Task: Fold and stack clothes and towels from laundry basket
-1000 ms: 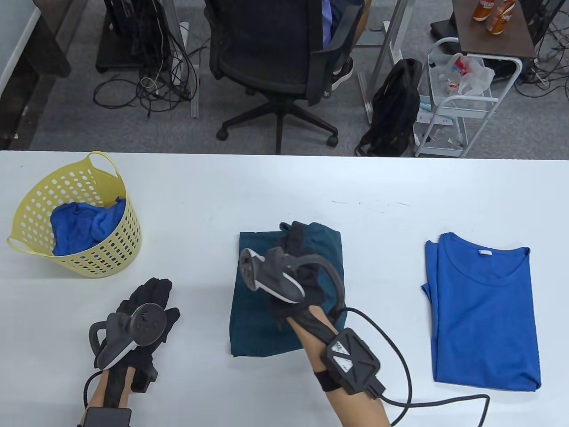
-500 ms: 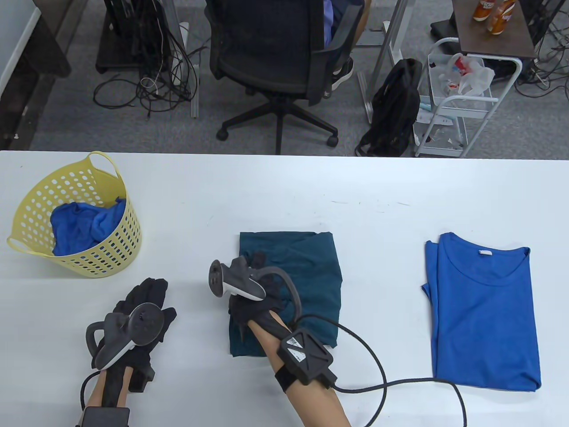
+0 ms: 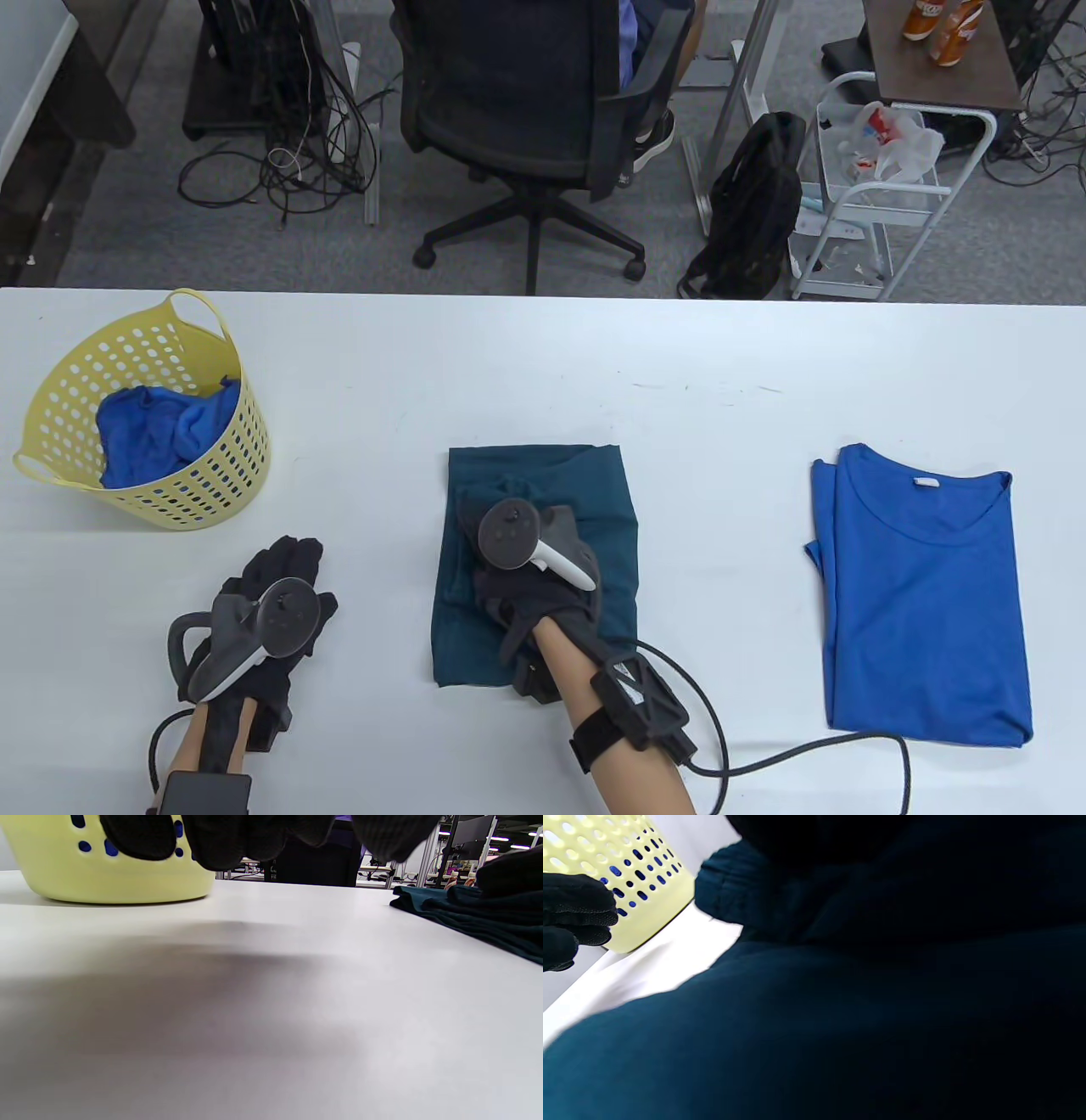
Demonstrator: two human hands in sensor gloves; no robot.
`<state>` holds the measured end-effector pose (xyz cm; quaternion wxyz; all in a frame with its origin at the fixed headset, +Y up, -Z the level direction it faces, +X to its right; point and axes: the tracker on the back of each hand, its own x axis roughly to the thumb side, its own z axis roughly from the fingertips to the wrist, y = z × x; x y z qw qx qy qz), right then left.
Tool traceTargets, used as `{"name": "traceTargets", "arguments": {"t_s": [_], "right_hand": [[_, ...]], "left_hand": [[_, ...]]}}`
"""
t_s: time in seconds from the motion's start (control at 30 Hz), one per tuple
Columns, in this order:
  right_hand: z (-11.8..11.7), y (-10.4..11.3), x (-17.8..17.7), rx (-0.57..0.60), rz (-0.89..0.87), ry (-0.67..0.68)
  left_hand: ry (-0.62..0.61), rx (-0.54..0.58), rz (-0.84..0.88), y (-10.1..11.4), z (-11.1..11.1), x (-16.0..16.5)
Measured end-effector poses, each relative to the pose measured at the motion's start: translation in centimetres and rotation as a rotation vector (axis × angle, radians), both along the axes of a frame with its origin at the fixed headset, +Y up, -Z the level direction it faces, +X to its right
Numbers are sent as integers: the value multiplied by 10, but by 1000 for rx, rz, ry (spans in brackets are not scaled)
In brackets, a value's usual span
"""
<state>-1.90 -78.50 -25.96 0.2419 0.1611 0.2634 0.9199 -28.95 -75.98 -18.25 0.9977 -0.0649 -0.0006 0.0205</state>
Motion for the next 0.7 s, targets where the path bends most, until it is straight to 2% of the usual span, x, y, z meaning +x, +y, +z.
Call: {"name": "traceTargets", "arguments": {"t_s": [0.13, 0.2, 0.23, 0.3, 0.33, 0.43, 0.5, 0.53, 0.57, 0.7], "right_hand": [[7, 2, -2, 86, 50, -8], [12, 18, 0, 213, 61, 31], [13, 25, 4, 226, 51, 43], [14, 48, 20, 255, 19, 58], [11, 64, 40, 276, 1, 35], [-4, 83, 92, 272, -16, -89], [-16, 83, 126, 241, -36, -196], [-26, 76, 152, 188, -62, -287], [-30, 71, 163, 153, -71, -329], [-47, 27, 197, -86, -102, -425]], "left_hand": [[-12, -39, -16, -8, -3, 2], [-18, -69, -16, -12, -4, 3], [-21, -80, -11, -13, -4, 4], [-21, -113, 17, -12, -5, 5], [-17, -133, 43, -9, -6, 6], [12, -176, 163, 3, -14, 8], [46, -225, 316, 7, -25, 13], [64, -261, 399, 9, -33, 20], [73, -289, 436, 9, -41, 25], [57, -405, 544, 7, -89, 59]]}}
